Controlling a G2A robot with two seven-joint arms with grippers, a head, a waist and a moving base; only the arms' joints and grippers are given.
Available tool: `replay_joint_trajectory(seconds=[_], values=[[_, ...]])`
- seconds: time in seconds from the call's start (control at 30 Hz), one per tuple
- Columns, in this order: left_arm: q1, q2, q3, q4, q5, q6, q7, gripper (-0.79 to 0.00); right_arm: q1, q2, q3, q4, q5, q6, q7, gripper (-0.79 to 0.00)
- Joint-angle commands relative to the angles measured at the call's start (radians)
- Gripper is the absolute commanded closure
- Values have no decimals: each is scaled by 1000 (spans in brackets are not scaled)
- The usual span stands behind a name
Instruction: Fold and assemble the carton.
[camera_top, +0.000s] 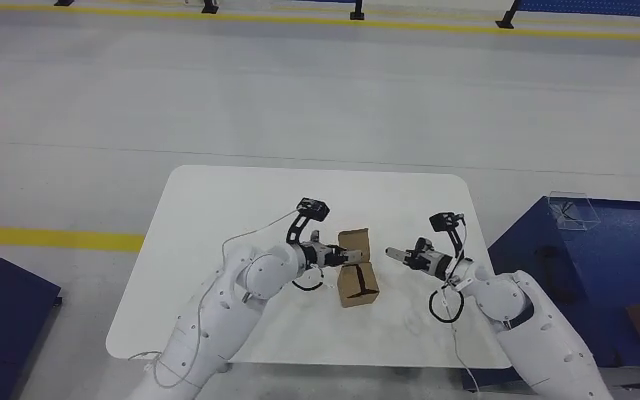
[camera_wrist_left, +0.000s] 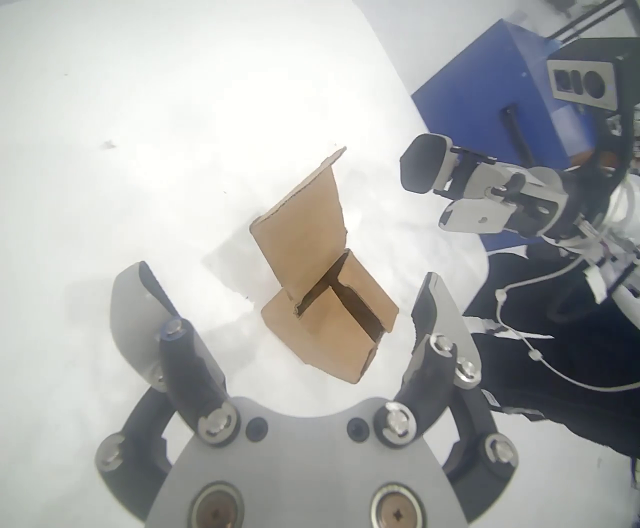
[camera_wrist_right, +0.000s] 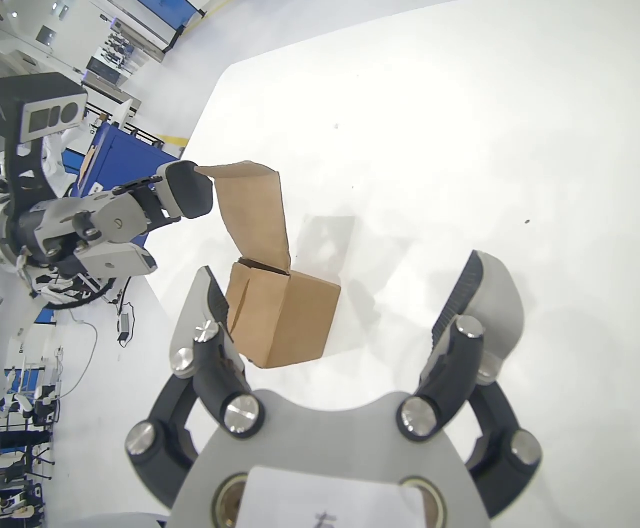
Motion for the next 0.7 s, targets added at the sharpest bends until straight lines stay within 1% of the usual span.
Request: replay_joint_trajectory(seconds=[0.0, 0.07, 0.2, 0.23, 0.37, 0.4, 0.43, 0.5, 0.57, 0.67], values=[[-33, -6, 5, 64, -53, -72, -20, -785, -7, 1, 14, -3, 4, 5, 3, -785], [-62, -15, 24, 118, -85, -106, -33, -785, -13, 1, 21, -8, 10, 8, 4, -785], [-119, -39, 61, 222, -157, -161, -25, -779, -25, -1, 30, -14, 25, -2, -9, -785], [-135, -45, 71, 251, -163, -169, -23, -702, -29, -2, 31, -15, 32, -7, -12, -785], [-184, -69, 100, 352, -207, -194, 2, -573, -40, -4, 31, -28, 25, -4, -21, -785], [-194, -74, 106, 373, -215, -203, 6, -465, -42, -5, 32, -31, 22, -4, -25, -785], [-203, -79, 112, 391, -223, -211, 10, -385, -45, -5, 34, -33, 19, -2, -28, -785], [-218, -87, 122, 424, -232, -226, 14, -339, -48, -6, 36, -37, 15, 1, -30, -785], [-228, -95, 125, 452, -255, -222, 12, 0, -50, -7, 39, -38, 15, 6, -30, -785], [-235, -101, 131, 467, -271, -246, 5, 0, -50, -10, 39, -37, 16, 10, -28, -785]])
